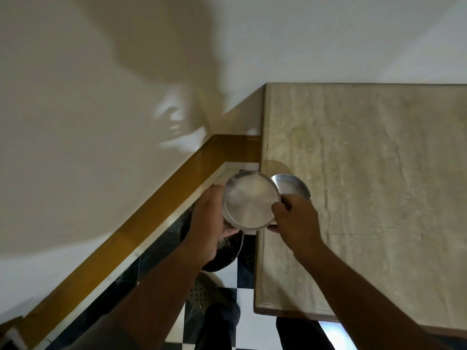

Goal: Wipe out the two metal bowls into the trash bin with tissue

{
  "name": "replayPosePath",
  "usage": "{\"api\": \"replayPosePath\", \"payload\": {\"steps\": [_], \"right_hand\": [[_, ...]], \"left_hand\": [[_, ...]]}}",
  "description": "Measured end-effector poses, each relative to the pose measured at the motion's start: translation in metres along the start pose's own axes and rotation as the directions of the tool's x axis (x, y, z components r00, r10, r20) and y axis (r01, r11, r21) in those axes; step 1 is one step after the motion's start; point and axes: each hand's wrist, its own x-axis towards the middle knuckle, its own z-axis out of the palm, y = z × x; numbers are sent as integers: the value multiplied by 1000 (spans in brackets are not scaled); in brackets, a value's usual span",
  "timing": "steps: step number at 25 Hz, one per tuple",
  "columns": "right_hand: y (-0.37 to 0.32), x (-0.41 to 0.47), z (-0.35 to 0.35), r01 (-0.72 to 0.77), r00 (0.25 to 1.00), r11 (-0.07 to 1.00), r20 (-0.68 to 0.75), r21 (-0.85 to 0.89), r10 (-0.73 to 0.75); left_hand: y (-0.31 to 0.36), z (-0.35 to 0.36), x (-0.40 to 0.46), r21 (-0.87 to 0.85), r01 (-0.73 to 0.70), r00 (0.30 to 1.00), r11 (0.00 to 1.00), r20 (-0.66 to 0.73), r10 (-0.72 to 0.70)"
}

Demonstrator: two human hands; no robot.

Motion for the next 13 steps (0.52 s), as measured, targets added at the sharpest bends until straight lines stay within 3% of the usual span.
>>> {"api": "replayPosePath", "payload": {"steps": [7,13], "right_hand": [[24,24,-121,-75,980,996,-183,48,83],[60,51,-175,-117,953,989,-291,-93,86]], "left_hand": [[-5,131,-29,-23,-44,997,999,57,45],[-38,202,-33,29,-88,986,996,146,83]]}}
